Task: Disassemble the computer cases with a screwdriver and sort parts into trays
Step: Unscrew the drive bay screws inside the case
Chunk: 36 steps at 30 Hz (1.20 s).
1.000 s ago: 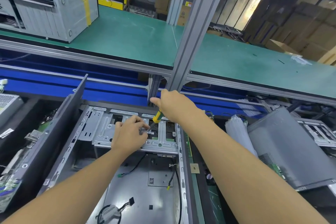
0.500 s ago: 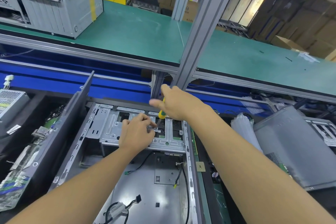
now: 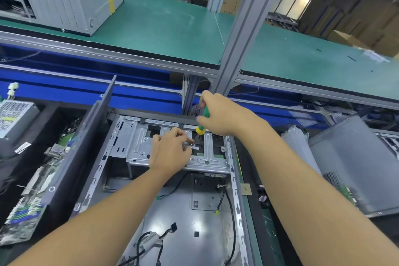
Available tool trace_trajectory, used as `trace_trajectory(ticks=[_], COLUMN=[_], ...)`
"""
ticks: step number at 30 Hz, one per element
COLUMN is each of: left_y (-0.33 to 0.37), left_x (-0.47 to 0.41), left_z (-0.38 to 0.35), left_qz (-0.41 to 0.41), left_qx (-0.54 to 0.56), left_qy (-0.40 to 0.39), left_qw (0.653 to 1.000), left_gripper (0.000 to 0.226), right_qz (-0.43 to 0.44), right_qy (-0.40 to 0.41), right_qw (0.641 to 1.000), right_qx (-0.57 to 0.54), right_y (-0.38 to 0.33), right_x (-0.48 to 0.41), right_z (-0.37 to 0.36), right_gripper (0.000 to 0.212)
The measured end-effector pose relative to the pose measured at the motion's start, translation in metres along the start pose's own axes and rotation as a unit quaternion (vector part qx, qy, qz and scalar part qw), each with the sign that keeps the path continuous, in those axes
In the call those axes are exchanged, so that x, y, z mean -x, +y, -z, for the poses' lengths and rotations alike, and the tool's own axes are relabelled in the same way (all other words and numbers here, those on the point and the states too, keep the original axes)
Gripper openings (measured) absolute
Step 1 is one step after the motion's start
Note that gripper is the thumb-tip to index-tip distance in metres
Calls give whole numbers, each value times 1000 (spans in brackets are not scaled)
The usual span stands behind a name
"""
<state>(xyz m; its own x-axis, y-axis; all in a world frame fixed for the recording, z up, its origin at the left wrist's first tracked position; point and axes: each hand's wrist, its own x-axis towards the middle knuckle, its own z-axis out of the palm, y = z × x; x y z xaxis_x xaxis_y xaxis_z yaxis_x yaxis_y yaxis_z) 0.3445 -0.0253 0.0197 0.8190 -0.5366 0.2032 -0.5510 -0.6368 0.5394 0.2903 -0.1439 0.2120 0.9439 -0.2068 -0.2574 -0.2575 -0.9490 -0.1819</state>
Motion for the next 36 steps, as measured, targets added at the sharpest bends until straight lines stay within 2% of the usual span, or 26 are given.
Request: trace_trajectory(ticks=[2,4,6,9,14,17,22,24,25,29,33,36], left_y=[0,0,1,3,3,4,2,0,0,2,6,6], left_x=[1,2,3,4,4,3,3,4,5,6,7,7], left_z=[0,2,5,6,4,4,2,2,2,4,3,3], left_qz=[-1,-2,0,5,14,9,9,4,0,-14,-15,-12], left_qx=[0,3,2,-1,-18,-21,-26,-28,-24,-23,-47,-50], left_qy=[-5,-10,-16,-16,-14,-11,-9,-5,-3,1,7,11], left_qw=[1000,1000,1000,1000,1000,1000,1000,1000,1000,1000,999,999], left_gripper=[20,21,22,20,21,20,24,24,24,29,33,30], right_qz=[-46,-71,-53,1,103,137,88,32,6,2,81,103], right_qy=[41,68,77,72,22,-14,-7,14,25,69,19,-10], right_qw=[998,994,993,996,994,990,996,997,995,984,994,994], right_qx=[19,43,70,45,7,0,33,75,91,162,64,16], right_y=[-2,-2,0,0,6,12,6,4,3,7,13,18], right_x=[-2,-5,-8,-10,-9,-7,-2,-3,-3,-8,-9,-8], right_z=[-4,-5,-5,-7,-5,2,-2,-1,0,2,2,1], right_gripper=[57,65,54,31,13,22,29,54,59,39,9,10])
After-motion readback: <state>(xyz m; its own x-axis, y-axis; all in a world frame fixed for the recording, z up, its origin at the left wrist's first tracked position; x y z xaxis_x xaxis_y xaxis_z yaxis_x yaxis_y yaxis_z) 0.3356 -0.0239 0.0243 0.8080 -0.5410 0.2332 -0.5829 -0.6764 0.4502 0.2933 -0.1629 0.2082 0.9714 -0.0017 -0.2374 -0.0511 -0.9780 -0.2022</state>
